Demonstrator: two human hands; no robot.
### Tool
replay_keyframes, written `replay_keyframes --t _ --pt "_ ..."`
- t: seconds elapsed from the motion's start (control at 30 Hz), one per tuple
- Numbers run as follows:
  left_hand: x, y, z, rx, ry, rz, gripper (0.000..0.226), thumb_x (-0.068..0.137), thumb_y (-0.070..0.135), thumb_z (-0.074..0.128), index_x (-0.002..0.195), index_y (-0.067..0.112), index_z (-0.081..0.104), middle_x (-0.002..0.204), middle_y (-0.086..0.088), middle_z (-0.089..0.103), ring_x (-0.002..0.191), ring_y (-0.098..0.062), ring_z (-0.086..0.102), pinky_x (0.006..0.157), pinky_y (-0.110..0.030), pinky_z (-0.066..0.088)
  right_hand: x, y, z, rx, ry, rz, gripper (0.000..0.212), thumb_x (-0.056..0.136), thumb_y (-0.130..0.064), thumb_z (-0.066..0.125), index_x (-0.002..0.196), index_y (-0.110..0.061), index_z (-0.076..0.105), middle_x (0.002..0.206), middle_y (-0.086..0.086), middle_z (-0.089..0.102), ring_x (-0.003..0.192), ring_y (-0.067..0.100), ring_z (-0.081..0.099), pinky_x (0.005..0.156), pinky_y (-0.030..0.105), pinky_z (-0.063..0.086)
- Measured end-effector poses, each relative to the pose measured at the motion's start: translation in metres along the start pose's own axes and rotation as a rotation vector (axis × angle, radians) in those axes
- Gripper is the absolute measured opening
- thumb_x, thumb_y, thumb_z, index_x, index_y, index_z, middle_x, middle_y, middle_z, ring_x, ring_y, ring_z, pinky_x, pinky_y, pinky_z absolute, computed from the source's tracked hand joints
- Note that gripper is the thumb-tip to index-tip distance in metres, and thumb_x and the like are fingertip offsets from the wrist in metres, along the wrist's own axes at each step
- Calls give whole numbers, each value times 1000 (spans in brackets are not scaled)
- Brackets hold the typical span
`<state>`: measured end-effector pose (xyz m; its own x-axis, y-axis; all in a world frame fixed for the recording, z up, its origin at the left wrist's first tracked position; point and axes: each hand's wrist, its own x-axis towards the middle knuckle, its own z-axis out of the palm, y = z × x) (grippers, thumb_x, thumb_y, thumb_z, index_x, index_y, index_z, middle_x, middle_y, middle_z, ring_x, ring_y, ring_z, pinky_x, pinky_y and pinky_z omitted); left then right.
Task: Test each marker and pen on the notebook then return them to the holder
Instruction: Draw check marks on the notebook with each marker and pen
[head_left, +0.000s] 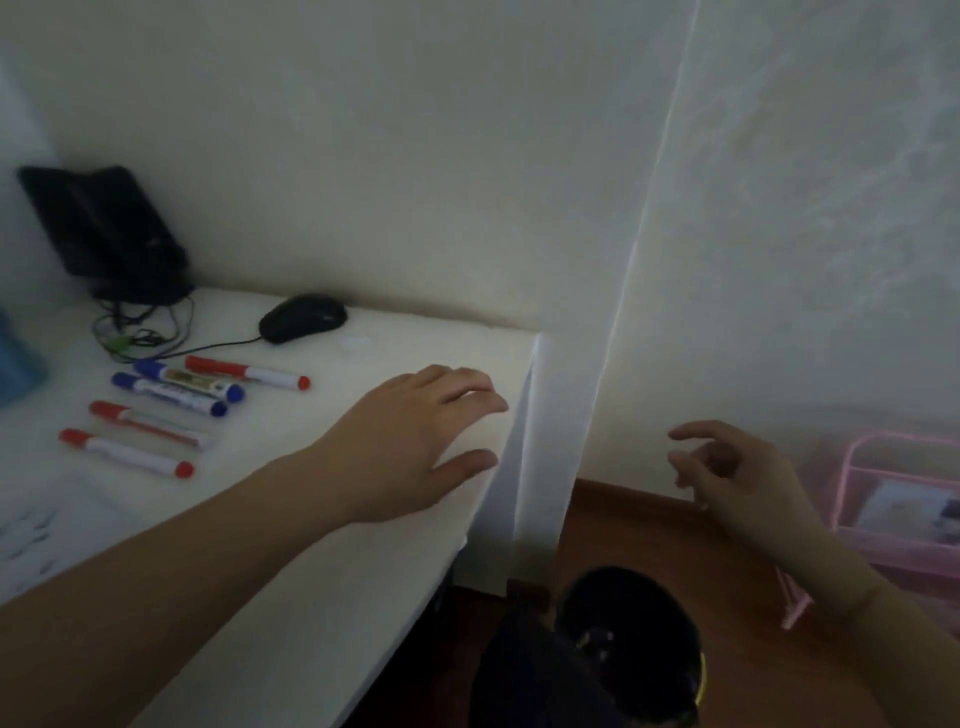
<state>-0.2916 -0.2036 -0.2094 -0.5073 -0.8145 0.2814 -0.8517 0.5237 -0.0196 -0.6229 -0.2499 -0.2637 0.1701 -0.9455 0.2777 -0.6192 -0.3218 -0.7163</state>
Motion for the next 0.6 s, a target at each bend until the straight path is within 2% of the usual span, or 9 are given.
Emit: replay_keyframes --t 0.1,0.17,0.23,0.33,0.43,0.53,0.6 --pt "-54 -44 -17 38 30 -267 48 91 54 36 131 30 44 135 7 46 122 -14 45 99 -33 42 12 -46 26 55 -7 -123 19 83 -19 66 92 -36 64 64 -7 68 53 10 63 53 23 51" --pt "-101 -70 -30 59 53 -485 45 90 51 43 130 30 48 135 7 46 120 -14 46 99 -29 39 16 -84 51 105 -47 -197 8 82 -34 65 89 -39 65 65 -7 69 51 10 63 52 24 51" --pt "-154 -98 -42 67 82 -720 38 90 43 53 126 29 53 134 7 48 118 -16 46 99 -29 38 21 -126 79 163 -96 -290 23 77 -56 61 91 -37 66 65 -7 69 46 14 61 50 24 50" --pt "-240 -139 -59 159 121 -1088 40 89 40 56 125 23 55 133 -1 51 120 -24 47 102 -37 38 27 -197 128 197 -228 -460 9 76 -39 65 85 -40 66 61 -6 67 43 18 57 46 24 46" --pt "-315 -167 -73 262 179 -1462 45 88 35 59 128 17 54 135 -9 50 120 -35 44 102 -45 38 27 -270 177 168 -404 -664 6 76 -45 60 80 -42 63 62 -13 65 52 9 59 46 13 40" --pt "-356 -175 -75 242 264 -1684 45 87 35 56 129 19 50 137 -8 46 124 -35 39 103 -51 34 30 -330 226 40 -558 -830 8 83 -47 56 92 -46 56 67 -21 60 61 0 58 56 12 39" --pt "-365 -180 -72 168 310 -1747 44 88 37 53 130 23 48 140 -5 42 129 -31 33 104 -52 30 28 -356 253 -36 -585 -869 13 86 -51 51 97 -46 53 72 -23 58 65 -4 56 61 16 43"
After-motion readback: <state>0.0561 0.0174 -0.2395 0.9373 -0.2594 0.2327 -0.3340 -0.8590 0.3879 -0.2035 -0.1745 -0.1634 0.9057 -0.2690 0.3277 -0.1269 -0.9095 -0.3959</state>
